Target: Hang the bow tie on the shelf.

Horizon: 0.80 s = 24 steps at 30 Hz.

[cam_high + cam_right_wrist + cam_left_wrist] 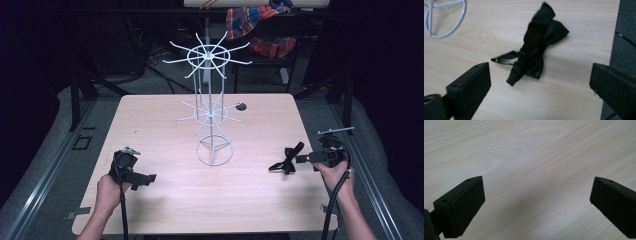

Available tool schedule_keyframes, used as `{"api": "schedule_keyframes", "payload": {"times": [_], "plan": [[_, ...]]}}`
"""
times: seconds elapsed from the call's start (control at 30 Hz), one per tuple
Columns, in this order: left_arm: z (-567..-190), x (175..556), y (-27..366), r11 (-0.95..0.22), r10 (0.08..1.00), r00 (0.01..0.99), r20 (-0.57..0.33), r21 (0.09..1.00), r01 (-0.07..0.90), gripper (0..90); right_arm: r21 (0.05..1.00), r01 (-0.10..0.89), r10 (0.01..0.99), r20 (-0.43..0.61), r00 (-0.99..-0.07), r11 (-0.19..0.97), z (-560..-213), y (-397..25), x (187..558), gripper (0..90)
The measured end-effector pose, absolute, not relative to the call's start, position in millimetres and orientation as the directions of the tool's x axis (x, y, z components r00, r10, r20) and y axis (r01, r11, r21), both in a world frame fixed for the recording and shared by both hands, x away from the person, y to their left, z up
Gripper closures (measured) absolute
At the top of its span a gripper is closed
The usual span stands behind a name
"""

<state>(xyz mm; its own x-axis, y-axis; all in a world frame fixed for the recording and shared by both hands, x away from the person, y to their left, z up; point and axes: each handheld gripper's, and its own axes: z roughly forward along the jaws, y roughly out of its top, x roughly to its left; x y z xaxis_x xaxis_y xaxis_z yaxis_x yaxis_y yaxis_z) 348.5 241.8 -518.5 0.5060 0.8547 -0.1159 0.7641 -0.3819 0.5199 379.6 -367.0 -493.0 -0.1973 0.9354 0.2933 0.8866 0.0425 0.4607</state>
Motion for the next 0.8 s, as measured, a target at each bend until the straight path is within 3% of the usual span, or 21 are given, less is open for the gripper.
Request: {"api": "schedule_keyframes", "payload": {"times": [0.2, 0.3, 0.63, 0.8], "plan": [[-519.6, 349.1, 241.1, -0.379, 0.856, 0.503, -0.117, 0.520, 0.766, 0.0, 0.478, 0.877, 0.936, 0.284, -0.208, 0.050, -491.5, -358.9, 387.9, 15.9], [-519.5, 348.8, 241.1, -0.381, 0.856, 0.504, -0.114, 0.519, 0.765, 0.0, 0.475, 0.879, 0.939, 0.288, -0.186, 0.029, -491.3, -355.9, 395.4, 33.2], [-520.1, 349.3, 241.4, -0.381, 0.857, 0.503, -0.115, 0.517, 0.767, 0.0, 0.478, 0.878, 0.956, 0.255, -0.145, 0.006, -490.2, -349.4, 410.4, 57.2], [-520.3, 349.5, 241.5, -0.381, 0.857, 0.503, -0.116, 0.514, 0.769, 0.0, 0.497, 0.868, 0.957, 0.251, -0.147, 0.002, -488.4, -352.5, 408.9, 75.9]]}}
